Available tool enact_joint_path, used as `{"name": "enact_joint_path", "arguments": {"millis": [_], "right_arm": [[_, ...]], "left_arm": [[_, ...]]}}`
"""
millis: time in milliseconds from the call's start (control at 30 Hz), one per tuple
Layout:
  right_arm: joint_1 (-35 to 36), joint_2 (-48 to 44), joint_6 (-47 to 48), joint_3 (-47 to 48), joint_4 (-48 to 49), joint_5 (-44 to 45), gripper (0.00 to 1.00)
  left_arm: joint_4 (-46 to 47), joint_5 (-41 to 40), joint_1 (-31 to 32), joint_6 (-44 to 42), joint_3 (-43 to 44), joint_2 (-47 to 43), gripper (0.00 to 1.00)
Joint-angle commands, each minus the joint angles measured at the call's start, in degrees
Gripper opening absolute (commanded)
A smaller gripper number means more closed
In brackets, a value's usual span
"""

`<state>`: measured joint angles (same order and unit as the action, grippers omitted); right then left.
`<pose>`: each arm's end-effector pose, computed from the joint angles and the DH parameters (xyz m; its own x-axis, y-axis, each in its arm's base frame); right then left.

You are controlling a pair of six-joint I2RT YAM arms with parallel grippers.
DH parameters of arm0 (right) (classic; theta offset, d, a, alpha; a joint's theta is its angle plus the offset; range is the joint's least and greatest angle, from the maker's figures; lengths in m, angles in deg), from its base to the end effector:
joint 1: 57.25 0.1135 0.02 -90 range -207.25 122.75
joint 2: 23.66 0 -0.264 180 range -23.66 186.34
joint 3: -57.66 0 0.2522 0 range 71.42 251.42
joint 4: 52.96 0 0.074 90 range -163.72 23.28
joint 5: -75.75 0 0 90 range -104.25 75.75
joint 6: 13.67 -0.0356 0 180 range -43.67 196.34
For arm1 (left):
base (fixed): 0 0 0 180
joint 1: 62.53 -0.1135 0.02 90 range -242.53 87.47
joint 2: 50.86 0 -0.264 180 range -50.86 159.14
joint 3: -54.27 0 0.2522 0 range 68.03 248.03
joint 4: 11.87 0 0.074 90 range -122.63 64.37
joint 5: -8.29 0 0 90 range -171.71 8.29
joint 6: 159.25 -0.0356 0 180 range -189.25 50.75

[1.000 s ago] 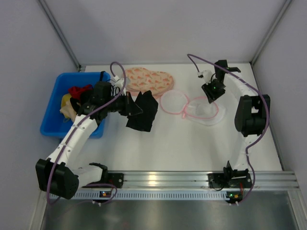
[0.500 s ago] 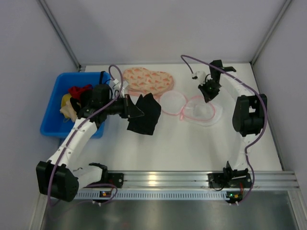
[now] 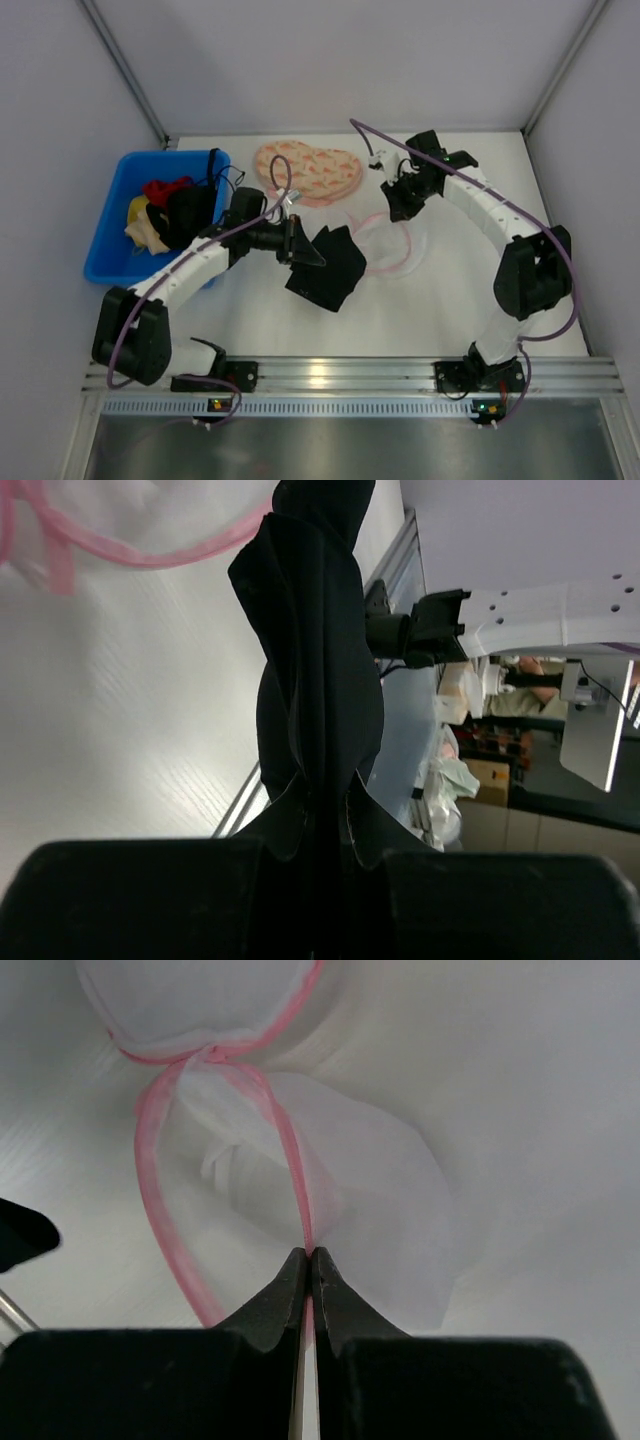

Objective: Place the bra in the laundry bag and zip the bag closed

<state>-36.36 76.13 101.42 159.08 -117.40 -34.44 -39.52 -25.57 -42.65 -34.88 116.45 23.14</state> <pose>0.3376 0.1420 0.2853 -0.5482 -0.6352 -0.5440 -0.7889 0.6087 0.0843 0.2406 -0.1184 0.2560 -0.9407 0.0057 -0.3392 0.3165 0.3746 -0.8715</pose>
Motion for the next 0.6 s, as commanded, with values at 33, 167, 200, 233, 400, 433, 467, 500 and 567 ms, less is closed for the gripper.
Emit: {"name": "enact_joint_path", "arguments": {"millis": [33, 167, 200, 233, 400, 433, 467, 500, 567], "right_arm": [[3.9, -4.6, -4.8, -2.2, 4.1, -2.9, 0.00], [6.1, -5.9, -5.8, -4.0, 5.9, -3.3, 0.00], [6.8, -6.4, -5.8, -4.3, 6.7, -3.4, 0.00], [7.1, -6.5, -5.9, -4.5, 6.9, -3.6, 0.00], [8.4, -9.0, -5.9, -7.1, 7.8, -5.7, 0.00], [8.7, -9.3, -5.7, -7.5, 8.1, -6.4, 0.00], [9.0, -10.3, -5.3, -8.6, 8.5, -6.5, 0.00], [9.2, -10.8, -5.0, -9.3, 8.7, -6.6, 0.00], [9.8, -12.2, -4.1, -10.9, 9.2, -7.4, 0.00]], "left_arm": [[8.4, 5.7, 5.5, 3.9, 1.4, 6.0, 0.00], [15.3, 8.7, 8.3, 8.5, 1.8, 13.7, 0.00], [16.2, 9.7, 8.6, 10.4, 2.2, 15.1, 0.00], [17.3, 10.3, 8.8, 11.3, 2.7, 16.4, 0.00], [22.5, 11.9, 9.5, 15.6, 6.8, 24.1, 0.00], [24.0, 12.3, 9.4, 16.9, 6.9, 24.9, 0.00], [26.3, 12.7, 9.2, 20.2, 7.0, 26.2, 0.00], [29.7, 12.9, 9.3, 21.7, 7.0, 26.7, 0.00], [32.4, 13.3, 9.0, 25.2, 7.0, 28.2, 0.00]]}}
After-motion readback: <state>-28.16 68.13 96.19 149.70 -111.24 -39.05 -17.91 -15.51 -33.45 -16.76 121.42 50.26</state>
